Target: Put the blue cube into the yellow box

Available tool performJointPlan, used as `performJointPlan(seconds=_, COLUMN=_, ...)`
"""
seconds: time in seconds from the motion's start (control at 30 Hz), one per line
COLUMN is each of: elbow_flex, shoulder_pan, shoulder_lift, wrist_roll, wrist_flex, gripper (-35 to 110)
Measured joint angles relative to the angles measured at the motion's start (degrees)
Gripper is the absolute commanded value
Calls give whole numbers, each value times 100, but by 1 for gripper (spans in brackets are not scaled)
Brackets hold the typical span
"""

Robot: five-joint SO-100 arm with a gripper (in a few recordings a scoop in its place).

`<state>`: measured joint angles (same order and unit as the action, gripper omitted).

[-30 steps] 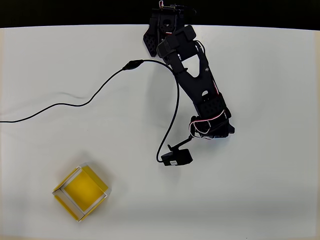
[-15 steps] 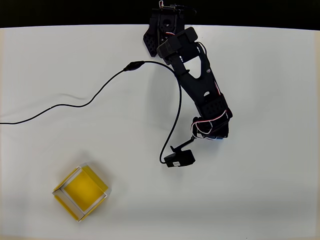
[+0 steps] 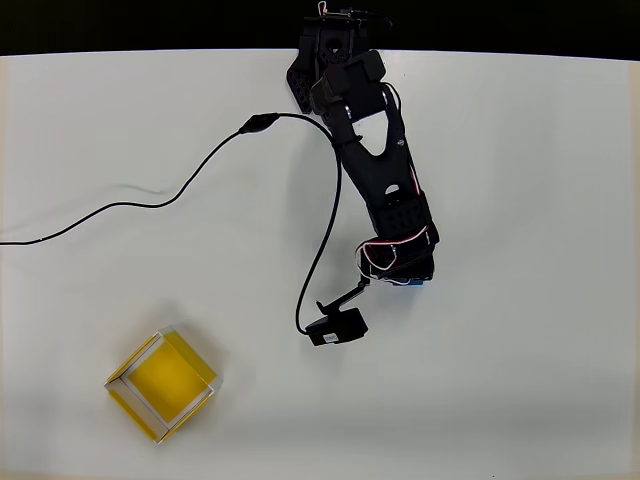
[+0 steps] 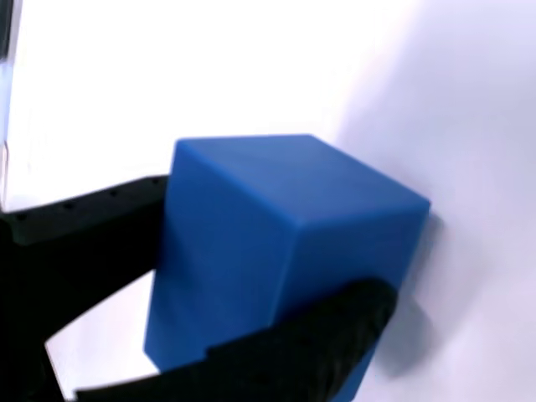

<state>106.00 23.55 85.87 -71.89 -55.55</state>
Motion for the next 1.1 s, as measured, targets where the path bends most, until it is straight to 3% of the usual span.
performJointPlan(seconds=0.27, elbow_flex=0, shoulder_pan=-1705, shoulder_lift=976, wrist_roll=-1143, wrist_flex=492, gripper=14)
performJointPlan(seconds=0.67, elbow_flex=193, shoulder_pan=-4008, shoulder_lift=1213, wrist_roll=-2373, wrist_flex=2927, gripper=15)
performJointPlan(seconds=1.1, elbow_flex=-1503, shoulder_pan=-4737, shoulder_lift=-844, wrist_roll=-2461, wrist_flex=3823, gripper=15)
